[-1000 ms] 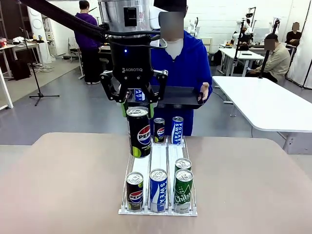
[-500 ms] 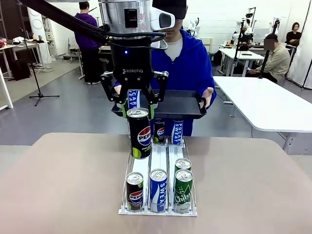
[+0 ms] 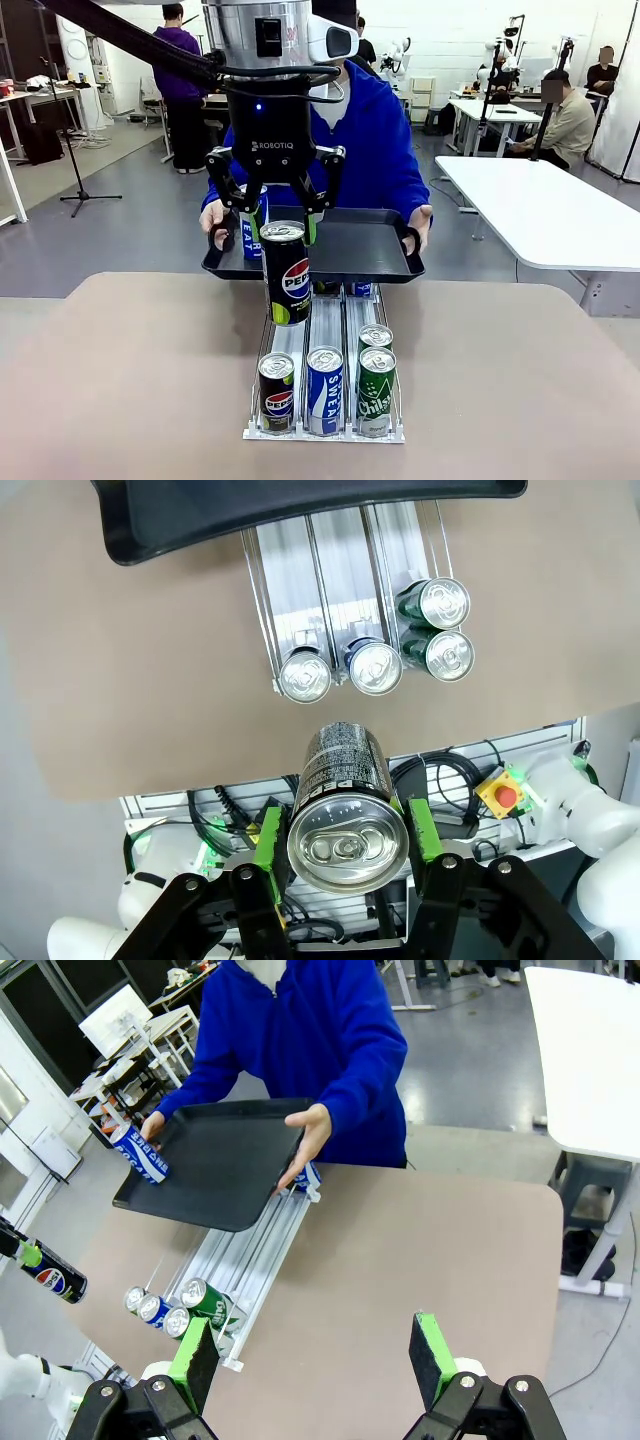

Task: Retrieve and hand over the desired beverage to the person.
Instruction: Place the picked can on the Handle tray extended by the person.

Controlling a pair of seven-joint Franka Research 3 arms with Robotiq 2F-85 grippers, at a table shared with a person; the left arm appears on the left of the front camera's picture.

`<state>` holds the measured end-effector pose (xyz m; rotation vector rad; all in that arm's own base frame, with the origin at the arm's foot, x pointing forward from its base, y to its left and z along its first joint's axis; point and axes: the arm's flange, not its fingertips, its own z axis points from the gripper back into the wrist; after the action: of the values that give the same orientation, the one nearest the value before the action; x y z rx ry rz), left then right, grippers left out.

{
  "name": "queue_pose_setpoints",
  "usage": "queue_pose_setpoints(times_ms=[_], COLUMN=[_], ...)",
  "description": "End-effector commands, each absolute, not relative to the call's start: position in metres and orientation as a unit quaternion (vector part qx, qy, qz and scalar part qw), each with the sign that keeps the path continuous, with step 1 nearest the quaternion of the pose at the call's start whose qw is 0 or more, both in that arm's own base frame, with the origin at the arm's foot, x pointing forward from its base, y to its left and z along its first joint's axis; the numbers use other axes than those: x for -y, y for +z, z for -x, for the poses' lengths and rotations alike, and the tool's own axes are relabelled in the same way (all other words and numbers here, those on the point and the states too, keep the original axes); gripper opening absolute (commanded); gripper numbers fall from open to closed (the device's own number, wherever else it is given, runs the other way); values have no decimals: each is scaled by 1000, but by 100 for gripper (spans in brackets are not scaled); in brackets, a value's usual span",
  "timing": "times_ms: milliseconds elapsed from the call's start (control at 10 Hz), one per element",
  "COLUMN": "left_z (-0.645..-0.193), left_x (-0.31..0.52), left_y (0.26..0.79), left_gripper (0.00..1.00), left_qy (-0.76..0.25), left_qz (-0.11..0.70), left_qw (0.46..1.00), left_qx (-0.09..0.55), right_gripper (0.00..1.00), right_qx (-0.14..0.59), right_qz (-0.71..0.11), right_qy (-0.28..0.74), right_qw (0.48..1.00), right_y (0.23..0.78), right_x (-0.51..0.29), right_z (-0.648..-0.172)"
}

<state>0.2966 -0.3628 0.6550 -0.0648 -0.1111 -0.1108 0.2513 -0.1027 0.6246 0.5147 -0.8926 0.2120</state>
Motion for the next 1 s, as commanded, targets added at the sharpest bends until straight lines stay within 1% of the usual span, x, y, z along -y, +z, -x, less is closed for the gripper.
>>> queue_pose_setpoints(times_ms=[0,800,900], left_z=[-293,-293,-297], left_x=[361,361,363], left_y=[657,657,655], left_gripper=[3,3,58], left_qy=[-54,-54,-55], left_qz=[32,32,32], left_qw=[996,996,996], left_qx=[61,61,55], right_gripper=[100,100,100], right_qx=[427,427,427], right_qz=[-257,-257,-257], right_qy=[106,106,106], right_qw=[861,861,861], right_y=[622,622,622], right_x=[102,102,102], right_z=[-254,-254,-254])
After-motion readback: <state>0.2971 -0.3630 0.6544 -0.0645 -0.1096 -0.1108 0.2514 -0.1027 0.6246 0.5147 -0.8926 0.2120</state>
